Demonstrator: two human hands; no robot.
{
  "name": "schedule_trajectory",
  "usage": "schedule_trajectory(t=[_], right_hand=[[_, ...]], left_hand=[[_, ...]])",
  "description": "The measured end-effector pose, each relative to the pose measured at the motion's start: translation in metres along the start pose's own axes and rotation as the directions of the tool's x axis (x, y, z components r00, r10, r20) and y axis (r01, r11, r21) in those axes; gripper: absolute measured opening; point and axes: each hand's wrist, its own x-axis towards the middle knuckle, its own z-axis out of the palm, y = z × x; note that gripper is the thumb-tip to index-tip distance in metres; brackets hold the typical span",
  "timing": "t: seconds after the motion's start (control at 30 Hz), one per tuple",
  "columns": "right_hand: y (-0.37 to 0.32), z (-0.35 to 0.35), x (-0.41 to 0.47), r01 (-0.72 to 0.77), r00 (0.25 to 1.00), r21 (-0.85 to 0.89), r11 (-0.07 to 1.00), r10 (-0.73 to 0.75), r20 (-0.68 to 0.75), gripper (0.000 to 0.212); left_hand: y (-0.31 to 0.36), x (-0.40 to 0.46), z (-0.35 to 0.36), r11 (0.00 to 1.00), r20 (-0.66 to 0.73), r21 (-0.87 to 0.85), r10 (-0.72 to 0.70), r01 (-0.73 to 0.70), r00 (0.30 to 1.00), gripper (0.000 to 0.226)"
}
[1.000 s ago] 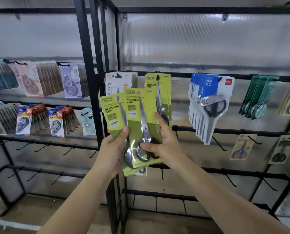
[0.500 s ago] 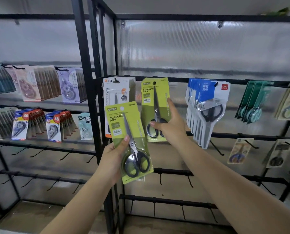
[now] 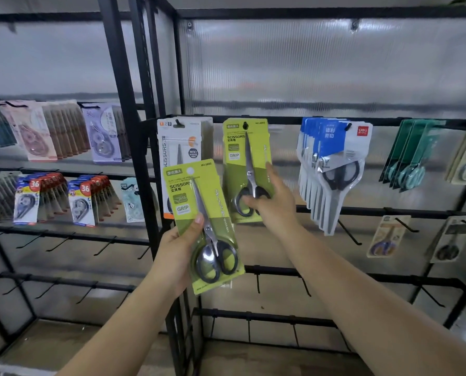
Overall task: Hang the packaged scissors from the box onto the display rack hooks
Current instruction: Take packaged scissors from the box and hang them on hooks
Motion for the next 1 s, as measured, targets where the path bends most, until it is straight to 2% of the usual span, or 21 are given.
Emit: schedule_trajectory(t=[0.1, 0.17, 0.23, 0.27, 0.33, 0.4, 0.47, 0.53, 0.6, 0.67, 0.83, 1.0], right_hand=[[0.019, 0.005, -0.009, -0.057, 0.987, -0.244, 0.968, 0.018, -0.161, 0.058], [0.023, 0.010, -0.020, 0.029, 0.973, -0.199, 0.980, -0.073, -0.218, 0.038], [0.017, 0.015, -0.028, 0.115, 0.982, -0.070, 0.991, -0.124, -0.140, 0.026], [0.012, 0.018, -0.031, 0.105, 0.994, 0.005, 0.994, -0.105, -0.042, 0.032], [0.003, 0.025, -0.032, 0.025, 0.991, 0.104, 0.994, -0.038, 0.127, 0.057], [-0.001, 0.030, -0.027, 0.014, 0.993, 0.155, 0.988, -0.032, 0.114, 0.064], [-0.005, 0.027, -0.019, 0.072, 0.997, 0.228, 0.971, -0.073, -0.003, 0.060], [-0.009, 0.022, -0.010, 0.143, 0.987, 0.223, 0.964, -0.122, -0.107, 0.059], [-0.011, 0.019, 0.000, 0.201, 0.970, 0.180, 0.963, -0.170, -0.177, 0.058], [-0.012, 0.019, 0.008, 0.219, 0.959, 0.160, 0.962, -0.182, -0.217, 0.057], [-0.006, 0.019, 0.020, 0.216, 0.953, 0.124, 0.968, -0.182, -0.241, 0.054], [-0.003, 0.021, 0.029, 0.221, 0.949, 0.131, 0.966, -0.182, -0.256, 0.052]], left_hand=[[-0.001, 0.002, -0.001, 1.000, -0.030, 0.014, 0.000, 0.000, 1.000, 0.016], [0.000, 0.006, 0.000, 1.000, -0.042, 0.012, 0.013, -0.012, 0.999, 0.015], [0.003, 0.011, 0.001, 1.000, -0.051, 0.011, 0.020, -0.020, 0.998, 0.013], [0.004, 0.013, 0.004, 1.000, -0.049, 0.012, 0.022, -0.021, 0.999, 0.013], [0.007, 0.021, 0.011, 0.999, -0.046, 0.029, 0.036, -0.035, 0.998, 0.015], [0.009, 0.033, 0.021, 0.993, -0.081, 0.085, 0.093, -0.086, 0.992, 0.013], [0.012, 0.045, 0.030, 0.969, -0.120, 0.170, 0.198, -0.177, 0.973, 0.012], [0.015, 0.052, 0.038, 0.874, -0.104, 0.400, 0.343, -0.277, 0.933, 0.017], [0.019, 0.055, 0.045, 0.660, -0.020, 0.677, 0.458, -0.326, 0.889, 0.025], [0.020, 0.058, 0.048, 0.442, 0.061, 0.839, 0.502, -0.317, 0.863, 0.032], [0.014, 0.071, 0.047, 0.147, 0.181, 0.945, 0.508, -0.292, 0.842, 0.053], [0.011, 0.071, 0.049, 0.009, 0.285, 0.941, 0.511, -0.337, 0.811, 0.049]])
